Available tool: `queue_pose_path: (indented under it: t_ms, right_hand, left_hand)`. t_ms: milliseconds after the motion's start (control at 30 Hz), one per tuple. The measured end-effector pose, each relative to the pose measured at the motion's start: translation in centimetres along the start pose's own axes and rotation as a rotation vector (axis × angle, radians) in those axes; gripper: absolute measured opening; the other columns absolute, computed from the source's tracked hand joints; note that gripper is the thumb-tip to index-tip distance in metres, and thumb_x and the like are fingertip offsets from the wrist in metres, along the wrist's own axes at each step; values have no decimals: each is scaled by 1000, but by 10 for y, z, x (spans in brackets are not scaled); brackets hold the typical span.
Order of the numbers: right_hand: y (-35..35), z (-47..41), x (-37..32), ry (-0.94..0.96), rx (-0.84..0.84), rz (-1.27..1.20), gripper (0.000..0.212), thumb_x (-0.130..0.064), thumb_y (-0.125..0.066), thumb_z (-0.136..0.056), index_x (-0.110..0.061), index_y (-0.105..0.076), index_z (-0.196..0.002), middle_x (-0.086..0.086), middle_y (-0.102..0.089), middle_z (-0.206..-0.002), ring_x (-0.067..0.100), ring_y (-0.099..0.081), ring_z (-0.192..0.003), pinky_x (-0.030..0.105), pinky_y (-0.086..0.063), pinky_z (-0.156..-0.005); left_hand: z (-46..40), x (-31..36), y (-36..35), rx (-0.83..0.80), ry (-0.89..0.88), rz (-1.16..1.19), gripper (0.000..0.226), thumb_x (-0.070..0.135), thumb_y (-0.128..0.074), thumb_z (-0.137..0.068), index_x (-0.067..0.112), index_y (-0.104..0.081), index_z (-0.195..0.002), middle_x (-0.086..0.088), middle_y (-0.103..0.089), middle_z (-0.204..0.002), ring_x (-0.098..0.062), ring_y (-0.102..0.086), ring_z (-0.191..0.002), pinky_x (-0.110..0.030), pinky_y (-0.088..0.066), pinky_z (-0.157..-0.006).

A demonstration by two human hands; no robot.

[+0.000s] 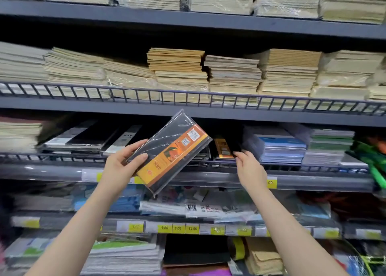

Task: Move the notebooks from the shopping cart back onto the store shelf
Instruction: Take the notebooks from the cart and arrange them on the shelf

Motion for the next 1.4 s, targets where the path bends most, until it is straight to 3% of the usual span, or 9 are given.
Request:
queue_pose_path:
  t_ms: [433, 533, 667, 767, 933, 1067, 1133, 1233, 1400]
  right_hand:
    - [32, 18, -6, 90, 78, -289, 37, -26, -46, -95, -23, -48, -132, -5, -54, -132, 15, -53, -116, 31, -44, -93]
    - [52, 28, -24, 132, -82, -572, 27, -29, -44, -95, -29, -57, -118, -4, -65, -106, -5, -58, -80, 23, -49, -77]
    - [57, 47, -31, 122, -407, -666, 23, -21, -48, -94, -24, -60, -113, -13, -58, -53, -1, -44, -41, 11, -31, -41]
    - [59, 53, -2, 40, -392, -710, 18, -15, -52, -92, -23, -62, -104, -10, -51, -56, 3, -36, -39, 16, -26, -39]
    - [75, 58, 62, -245, -147, -999, 11, -11, -49, -93, -14, -60, -95, -7, -48, -51, 1, -30, -32, 12, -22, -31]
    - [73, 52, 83, -366, -24, -1125, 10, -12, -44, -96, -10, -50, -89, -4, -47, -43, 4, -32, -30, 14, -19, -31]
    - [64, 44, 77, -411, 8, -1150, 15, -11, -41, -96, -12, -47, -82, 3, -50, -55, 6, -37, -32, 17, -25, -31]
    - [44, 31, 55, -457, 8, -1195, 6, -8, -41, -96, -9, -46, -93, 9, -48, -70, 10, -47, -42, 20, -38, -35]
    - [20, 15, 18, -528, -17, -1230, 12, -13, -39, -98, -8, -41, -108, 8, -49, -83, 17, -56, -61, 21, -54, -45]
  left_hand:
    - [11, 14, -31, -187, -16, -106, 33, 10, -60, -87, 38, -65, -104, 10, -73, -97, -13, -70, -84, -21, -55, -64]
    - [11, 13, -56, -371, 24, -215, 31, 14, -62, -87, 40, -66, -104, 13, -72, -100, -10, -69, -90, -19, -54, -67]
    - [14, 12, -99, -569, -37, -407, 29, 19, -64, -86, 43, -66, -101, 29, -66, -104, 7, -61, -96, -11, -47, -78]
    - [12, 9, -123, -522, -23, -265, 23, 14, -63, -86, 30, -64, -103, 16, -71, -83, 0, -64, -70, -16, -49, -64]
    - [-3, 3, -126, -317, -10, -79, 22, 11, -59, -89, 28, -60, -103, -5, -68, -93, -15, -66, -86, -31, -58, -62]
    - [-9, 27, -106, -119, -415, -549, 15, 15, -61, -87, 27, -65, -94, 13, -66, -89, 0, -58, -79, -14, -47, -74]
    - [-7, 28, -113, -149, -562, -789, 17, 16, -62, -85, 19, -66, -102, 9, -66, -96, -7, -55, -87, -23, -44, -82]
    - [-7, 18, -122, -217, -593, -962, 28, 24, -59, -82, 14, -65, -108, 1, -68, -103, -20, -60, -99, -38, -47, -90]
    - [1, 14, -119, -202, -600, -945, 25, 18, -60, -85, 16, -63, -110, 3, -65, -104, -17, -55, -102, -34, -44, -93]
Point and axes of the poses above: each hand's wrist, its own z-axis away from the middle knuckle, its own y-axis out of the back of the hand, x = y × z, the point moved 8 cm from there along -z, towards the middle knuckle
